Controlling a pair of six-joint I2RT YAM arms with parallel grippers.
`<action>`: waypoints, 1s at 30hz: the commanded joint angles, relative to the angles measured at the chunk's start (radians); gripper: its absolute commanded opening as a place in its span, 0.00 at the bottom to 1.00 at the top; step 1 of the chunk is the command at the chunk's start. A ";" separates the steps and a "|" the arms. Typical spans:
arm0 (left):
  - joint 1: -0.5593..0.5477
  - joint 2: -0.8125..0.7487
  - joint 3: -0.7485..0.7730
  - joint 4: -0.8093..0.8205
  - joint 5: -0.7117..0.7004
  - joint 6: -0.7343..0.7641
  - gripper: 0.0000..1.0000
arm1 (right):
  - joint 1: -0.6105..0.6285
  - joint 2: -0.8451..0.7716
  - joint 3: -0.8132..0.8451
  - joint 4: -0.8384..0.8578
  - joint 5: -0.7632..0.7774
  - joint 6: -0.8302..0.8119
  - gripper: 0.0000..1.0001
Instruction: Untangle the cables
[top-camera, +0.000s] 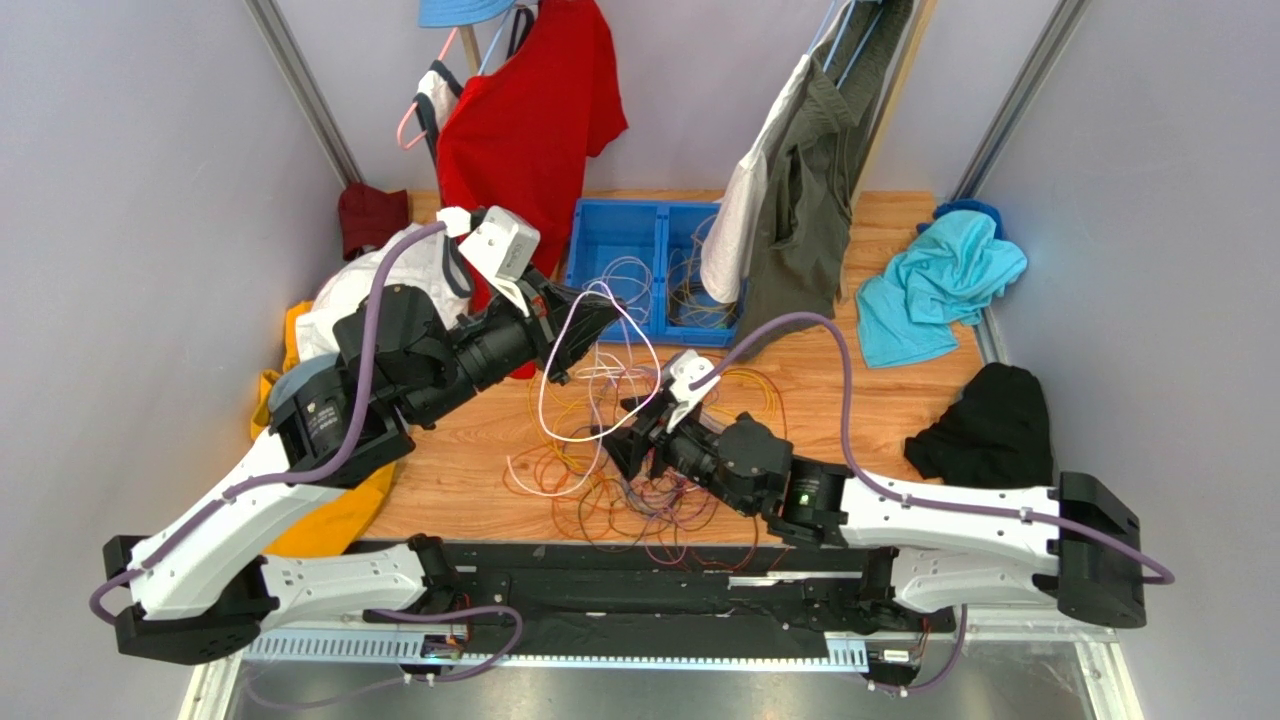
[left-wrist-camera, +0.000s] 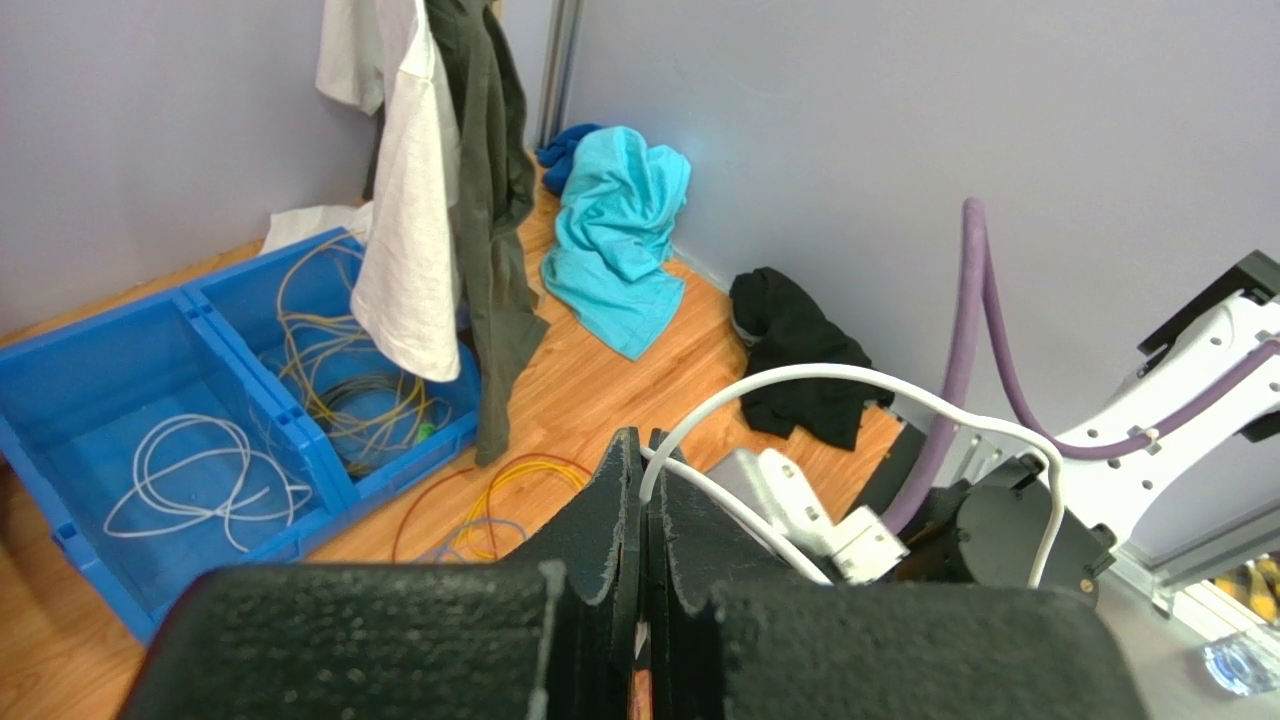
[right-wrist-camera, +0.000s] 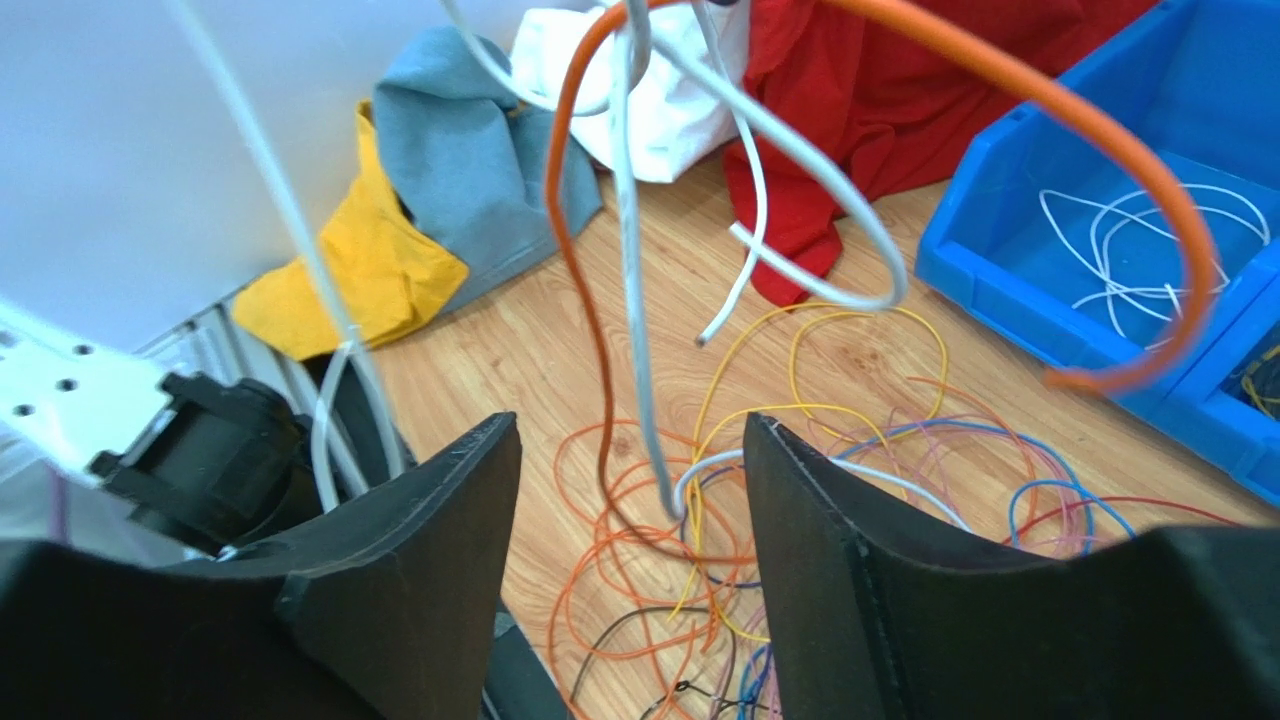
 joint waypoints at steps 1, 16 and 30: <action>0.004 -0.006 -0.004 0.030 0.024 -0.003 0.00 | 0.001 0.073 0.066 0.028 0.079 -0.028 0.50; 0.004 -0.017 0.159 -0.067 -0.165 0.133 0.00 | -0.005 -0.184 -0.274 -0.133 0.218 0.165 0.00; 0.010 0.115 0.317 -0.075 -0.236 0.236 0.00 | -0.004 -0.233 -0.354 -0.248 0.257 0.305 0.04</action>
